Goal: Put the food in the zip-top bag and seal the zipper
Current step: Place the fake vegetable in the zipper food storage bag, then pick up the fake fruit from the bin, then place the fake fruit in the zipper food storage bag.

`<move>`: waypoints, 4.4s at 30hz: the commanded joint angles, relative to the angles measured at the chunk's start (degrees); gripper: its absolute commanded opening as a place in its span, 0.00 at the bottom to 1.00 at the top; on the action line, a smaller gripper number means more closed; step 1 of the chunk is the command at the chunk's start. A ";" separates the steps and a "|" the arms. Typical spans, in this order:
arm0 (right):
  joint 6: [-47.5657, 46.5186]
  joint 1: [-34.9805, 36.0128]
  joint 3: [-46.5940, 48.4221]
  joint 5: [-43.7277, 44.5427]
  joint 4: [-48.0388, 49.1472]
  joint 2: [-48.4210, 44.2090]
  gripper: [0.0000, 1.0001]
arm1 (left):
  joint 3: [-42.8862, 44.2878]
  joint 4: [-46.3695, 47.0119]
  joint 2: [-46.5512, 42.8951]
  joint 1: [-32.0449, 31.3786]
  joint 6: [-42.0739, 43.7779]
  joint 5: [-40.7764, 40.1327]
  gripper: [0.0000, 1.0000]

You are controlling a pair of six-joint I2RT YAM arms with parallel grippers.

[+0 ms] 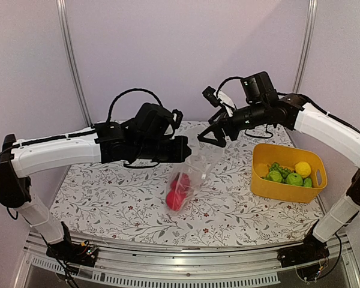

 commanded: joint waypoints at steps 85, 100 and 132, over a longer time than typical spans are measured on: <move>-14.25 -56.31 -30.31 24.90 3.33 5.90 0.85 | -4.76 2.79 -0.45 0.24 0.30 2.30 0.00; -15.32 -56.22 -31.66 23.13 2.99 -2.67 0.66 | -4.59 2.92 0.02 0.06 -0.55 2.45 0.00; -9.25 -33.75 -11.65 -5.30 -14.52 -13.73 0.61 | -0.10 1.42 4.17 0.16 1.28 2.71 0.00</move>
